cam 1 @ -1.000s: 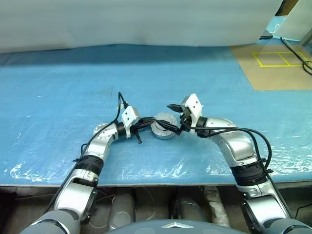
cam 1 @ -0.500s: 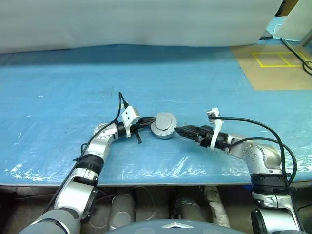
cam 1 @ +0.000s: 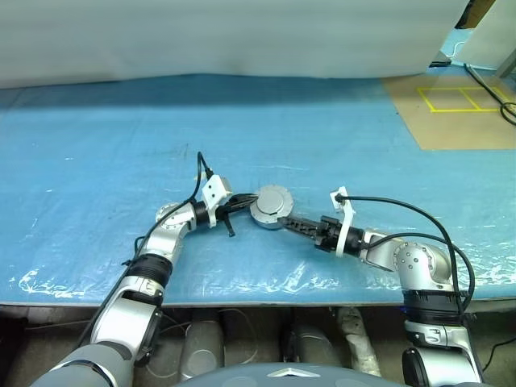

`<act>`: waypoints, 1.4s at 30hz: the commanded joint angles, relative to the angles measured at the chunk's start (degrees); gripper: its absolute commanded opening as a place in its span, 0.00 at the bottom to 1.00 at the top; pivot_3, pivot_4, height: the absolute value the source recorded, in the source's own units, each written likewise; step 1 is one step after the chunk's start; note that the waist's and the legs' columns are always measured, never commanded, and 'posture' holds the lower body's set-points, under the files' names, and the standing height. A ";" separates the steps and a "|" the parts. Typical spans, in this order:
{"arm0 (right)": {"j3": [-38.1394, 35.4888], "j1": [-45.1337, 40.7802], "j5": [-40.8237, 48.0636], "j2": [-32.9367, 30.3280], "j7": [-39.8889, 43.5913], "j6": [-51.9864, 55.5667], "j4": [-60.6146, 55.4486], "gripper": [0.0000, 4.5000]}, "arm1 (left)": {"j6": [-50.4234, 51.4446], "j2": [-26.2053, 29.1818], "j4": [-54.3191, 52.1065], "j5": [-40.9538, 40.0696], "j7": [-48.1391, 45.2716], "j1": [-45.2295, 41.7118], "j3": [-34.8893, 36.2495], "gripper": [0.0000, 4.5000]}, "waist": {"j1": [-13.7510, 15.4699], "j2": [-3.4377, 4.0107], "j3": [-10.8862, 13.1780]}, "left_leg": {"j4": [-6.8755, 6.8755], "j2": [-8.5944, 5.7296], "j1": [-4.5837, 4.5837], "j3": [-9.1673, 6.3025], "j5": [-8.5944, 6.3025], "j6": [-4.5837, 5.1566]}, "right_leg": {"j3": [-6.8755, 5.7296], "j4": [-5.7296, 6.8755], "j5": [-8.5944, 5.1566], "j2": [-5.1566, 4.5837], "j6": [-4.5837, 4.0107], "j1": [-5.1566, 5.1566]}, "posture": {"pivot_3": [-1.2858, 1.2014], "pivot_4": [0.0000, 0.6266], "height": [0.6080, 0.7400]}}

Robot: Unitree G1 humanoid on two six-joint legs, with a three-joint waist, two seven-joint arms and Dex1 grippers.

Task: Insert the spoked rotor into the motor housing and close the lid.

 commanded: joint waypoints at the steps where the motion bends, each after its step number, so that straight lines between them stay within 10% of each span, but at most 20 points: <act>1: -1.28 -1.46 -0.37 0.87 -1.84 -2.78 0.82 1.00 | 0.43 0.16 0.61 1.30 -0.30 0.88 -1.15 0.00 | -0.01 0.00 0.00 | 0.00 0.00 0.00 0.00 0.00 0.00 | 0.00 0.00 0.00 0.00 0.00 0.00 | 0.52 0.24 1.00; 11: 1.25 -0.63 -0.19 2.11 -2.53 -4.13 -0.60 1.00 | 0.31 -0.39 1.42 1.40 -0.16 0.03 -1.24 0.00 | 0.00 0.01 0.00 | 0.00 0.00 0.01 -0.01 0.00 0.00 | -0.01 0.02 0.05 0.00 0.08 0.01 | 0.52 0.24 1.00; 22: 0.24 -2.14 -0.55 3.72 -3.72 -6.53 1.73 0.30 | 0.00 -0.64 1.38 1.29 0.12 0.33 -0.89 0.00 | -0.03 0.05 -0.03 | 0.08 0.02 0.02 -0.02 0.00 -0.01 | -0.01 0.05 0.02 0.00 0.02 0.05 | 0.52 0.24 1.00; 32: 0.13 -2.62 0.23 3.99 -3.53 -6.07 1.99 0.29 | 2.17 -1.21 -1.11 -2.84 0.18 0.09 2.21 0.00 | -0.10 0.05 -0.03 | 0.11 0.02 0.04 -0.02 0.00 0.00 | -0.01 0.05 0.02 0.00 0.02 0.09 | 0.52 0.24 1.00; 42: -2.47 -3.55 2.64 5.96 -6.23 -3.32 3.05 0.28 | 33.39 5.96 -24.68 -21.66 -4.55 3.99 9.37 0.00 | -0.71 0.10 0.01 | 0.24 0.07 -0.61 0.00 0.01 -0.01 | -0.01 0.79 0.05 0.07 -0.02 -0.87 | 0.52 0.24 1.00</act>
